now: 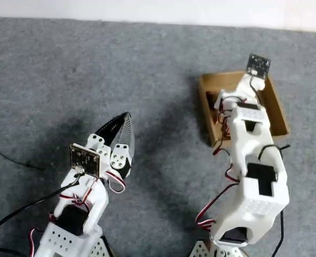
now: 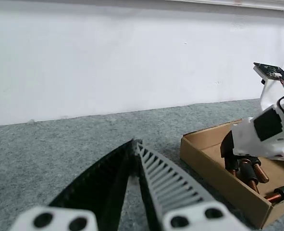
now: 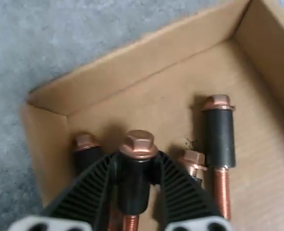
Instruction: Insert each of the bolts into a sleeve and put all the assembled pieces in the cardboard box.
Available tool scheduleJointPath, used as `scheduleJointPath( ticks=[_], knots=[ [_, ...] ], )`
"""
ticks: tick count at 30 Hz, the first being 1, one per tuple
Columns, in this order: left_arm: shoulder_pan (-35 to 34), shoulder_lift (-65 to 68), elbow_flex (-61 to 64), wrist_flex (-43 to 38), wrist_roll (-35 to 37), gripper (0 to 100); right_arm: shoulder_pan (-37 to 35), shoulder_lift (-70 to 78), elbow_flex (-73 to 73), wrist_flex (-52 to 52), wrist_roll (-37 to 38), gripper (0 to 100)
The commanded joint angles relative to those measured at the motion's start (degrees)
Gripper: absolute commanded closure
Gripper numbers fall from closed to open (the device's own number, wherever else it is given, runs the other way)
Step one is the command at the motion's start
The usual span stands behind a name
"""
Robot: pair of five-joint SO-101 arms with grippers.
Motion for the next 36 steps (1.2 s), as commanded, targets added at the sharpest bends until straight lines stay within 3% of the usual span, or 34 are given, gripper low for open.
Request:
scheduleJointPath(
  ticks=[1, 5, 10, 17, 27, 36],
  knots=[
    [-0.7, -0.5, 1.2, 0.1, -0.4, 99, -0.6, -1.1, -3.8, -1.4, -0.4, 85.1],
    [-0.7, -0.5, 1.2, 0.1, -0.4, 99, -0.5, -1.2, -3.6, -1.3, -0.4, 72.4],
    [-0.7, -0.5, 1.2, 0.1, -0.4, 99, -0.4, -4.4, -3.5, -1.3, -0.5, 72.1],
    [-0.7, -0.4, 1.2, 0.1, -0.4, 99, -3.3, -24.9, 2.6, 7.3, -0.6, 72.1],
    [-0.7, 0.0, 1.2, 0.1, -0.4, 99, -9.6, -58.0, 32.4, 9.3, -0.5, 72.1],
    [-0.8, 0.0, 1.2, 0.3, -0.4, 99, -8.2, -82.2, 58.1, 1.5, -0.4, 72.1]
  ],
)
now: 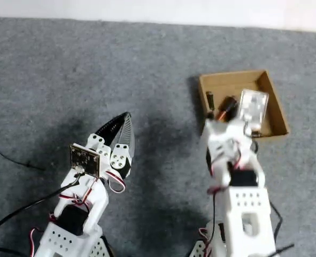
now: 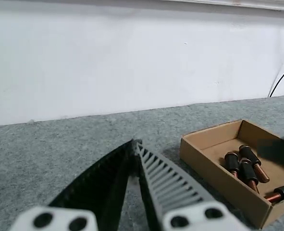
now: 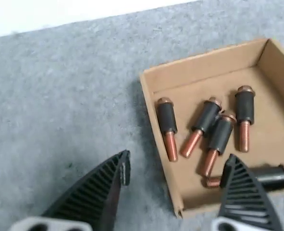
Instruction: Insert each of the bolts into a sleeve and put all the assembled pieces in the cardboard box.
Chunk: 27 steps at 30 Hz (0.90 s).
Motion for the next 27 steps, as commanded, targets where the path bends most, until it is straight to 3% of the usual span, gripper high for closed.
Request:
scheduleJointPath(
  ticks=[1, 3, 7, 14, 22, 27],
  knots=[
    [-0.8, 0.0, 1.2, 0.4, -0.4, 99, 0.8, -10.9, 8.3, -2.3, -0.3, 72.1],
    [-0.8, 0.0, 1.2, 0.4, -0.7, 99, 0.9, -16.6, 13.1, -2.3, -0.3, 72.1],
    [-0.8, 0.0, 1.2, 1.6, -7.7, 99, 1.0, -28.3, 20.3, -2.1, -0.3, 72.1],
    [-2.6, -0.5, 1.2, 7.1, -10.5, 99, 1.1, -45.3, 32.3, 10.2, -0.2, 72.1],
    [-13.6, -0.5, 1.1, 27.0, -10.4, 99, 0.8, -42.2, 32.2, 16.1, -0.2, 72.1],
    [-14.1, -0.5, 1.1, 46.3, -10.4, 99, 0.9, -42.1, 32.3, 30.3, -0.2, 72.1]
  ],
)
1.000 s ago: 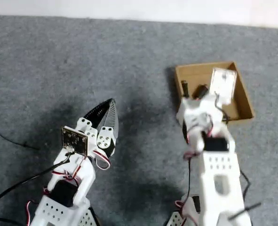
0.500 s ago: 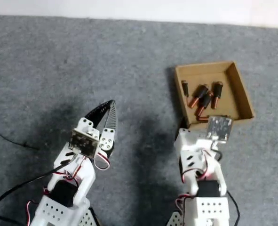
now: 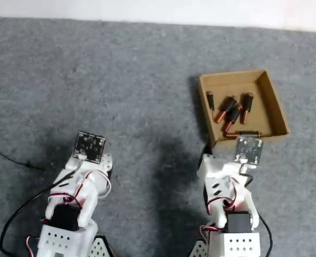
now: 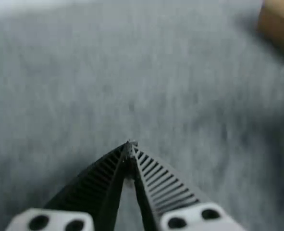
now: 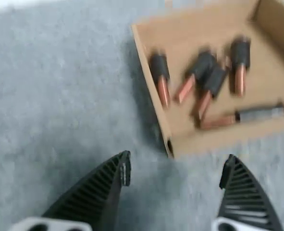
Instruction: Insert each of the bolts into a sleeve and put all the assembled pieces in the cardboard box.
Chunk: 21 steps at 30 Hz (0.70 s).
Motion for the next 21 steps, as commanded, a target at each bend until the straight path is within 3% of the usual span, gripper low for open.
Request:
scheduleJointPath(
  ticks=[1, 5, 9, 21],
  knots=[
    [-0.6, -0.5, 1.1, 12.7, -0.2, 99, 0.6, 0.4, 7.7, 11.1, -0.1, 72.1],
    [-0.7, -0.5, 1.1, 18.6, -0.2, 99, 0.7, -0.6, 7.5, 22.2, -0.1, 72.1],
    [-0.9, -0.5, 1.2, 24.2, -0.3, 99, 0.7, -2.6, 7.6, 22.8, -0.1, 72.1],
    [-5.0, -0.5, 1.2, 24.4, 0.0, 99, 1.2, -2.4, 7.5, 22.8, -0.2, 72.1]
  ],
)
